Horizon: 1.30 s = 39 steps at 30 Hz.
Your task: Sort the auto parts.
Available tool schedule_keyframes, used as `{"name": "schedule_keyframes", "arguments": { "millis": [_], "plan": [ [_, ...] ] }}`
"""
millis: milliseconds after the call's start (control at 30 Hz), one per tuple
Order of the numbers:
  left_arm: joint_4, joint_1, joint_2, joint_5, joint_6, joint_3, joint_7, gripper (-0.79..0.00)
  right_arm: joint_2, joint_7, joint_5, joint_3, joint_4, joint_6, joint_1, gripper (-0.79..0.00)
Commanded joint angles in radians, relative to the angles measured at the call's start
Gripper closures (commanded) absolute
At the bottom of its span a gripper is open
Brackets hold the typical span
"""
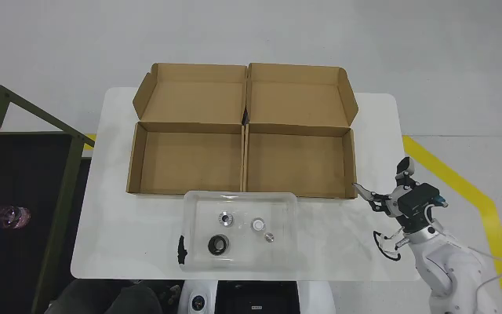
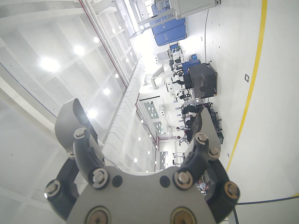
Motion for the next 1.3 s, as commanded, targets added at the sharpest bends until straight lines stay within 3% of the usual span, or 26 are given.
{"name": "schedule_keyframes", "arguments": {
  "millis": [0, 1000, 1267],
  "plan": [
    [0.000, 0.000, 0.000, 0.000, 0.000, 0.000, 0.000, -0.784, 0.000, 0.000, 0.000, 0.000, 0.000, 0.000, 0.000, -0.784],
    [0.000, 0.000, 0.000, 0.000, 0.000, 0.000, 0.000, -0.785, -0.001, 0.001, 0.010, -0.001, 0.003, 0.008, 0.001, -0.785],
    [0.000, 0.000, 0.000, 0.000, 0.000, 0.000, 0.000, -0.785, 0.003, 0.060, 0.068, -0.008, -0.002, -0.015, 0.013, -0.785]
  ]
}}
